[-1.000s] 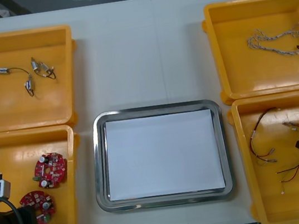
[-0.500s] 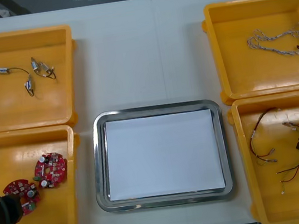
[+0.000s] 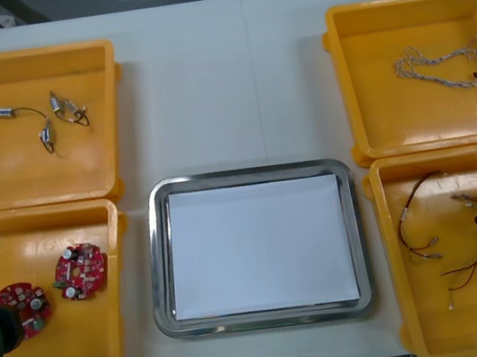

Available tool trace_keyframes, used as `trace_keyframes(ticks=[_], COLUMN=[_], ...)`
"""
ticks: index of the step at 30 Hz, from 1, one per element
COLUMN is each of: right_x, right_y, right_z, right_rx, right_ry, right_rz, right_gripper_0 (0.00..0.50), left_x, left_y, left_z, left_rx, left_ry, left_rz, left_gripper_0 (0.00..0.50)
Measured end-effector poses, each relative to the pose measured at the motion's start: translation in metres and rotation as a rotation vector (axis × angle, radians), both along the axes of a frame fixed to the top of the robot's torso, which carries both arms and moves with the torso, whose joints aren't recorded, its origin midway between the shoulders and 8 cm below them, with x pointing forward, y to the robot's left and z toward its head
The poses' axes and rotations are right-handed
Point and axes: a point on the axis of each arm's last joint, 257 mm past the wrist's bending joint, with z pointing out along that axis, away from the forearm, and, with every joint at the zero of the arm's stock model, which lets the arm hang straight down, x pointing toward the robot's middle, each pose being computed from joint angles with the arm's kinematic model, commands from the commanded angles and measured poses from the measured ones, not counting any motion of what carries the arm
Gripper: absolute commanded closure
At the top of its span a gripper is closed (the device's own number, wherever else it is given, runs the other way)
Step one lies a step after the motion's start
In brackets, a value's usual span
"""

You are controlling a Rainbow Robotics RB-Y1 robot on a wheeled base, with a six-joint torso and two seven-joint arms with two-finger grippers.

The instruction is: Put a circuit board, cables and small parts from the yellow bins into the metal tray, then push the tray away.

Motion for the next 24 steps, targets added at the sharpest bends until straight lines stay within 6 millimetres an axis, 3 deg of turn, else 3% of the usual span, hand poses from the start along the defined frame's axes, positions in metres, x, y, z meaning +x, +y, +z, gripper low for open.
trace_keyframes(ticks=[7,15,16,19,24], right_x=[0.000,-0.004,-0.007,-0.011,-0.014], right_y=[0.000,0.003,0.005,0.008,0.008], right_z=[0.000,0.004,0.006,0.016,0.039], right_rx=[-0.001,-0.006,-0.008,-0.017,-0.038], right_ry=[0.000,0.015,0.023,0.029,0.010], right_rz=[0.000,0.012,0.018,0.036,0.046], right_gripper_0=[0.500,0.500,0.500,0.500,0.500], left_x=[-0.006,0.002,0.002,0.003,0.003], left_y=[0.003,0.011,0.012,0.012,0.012], left_z=[-0.005,0.000,0.000,0.000,0.000], left_rx=[-0.013,-0.020,-0.021,-0.021,-0.022], left_ry=[0.040,0.033,0.033,0.033,0.033], left_rz=[-0.003,0.003,0.003,0.004,0.004], left_gripper_0=[0.500,0.497,0.470,0.297,0.171])
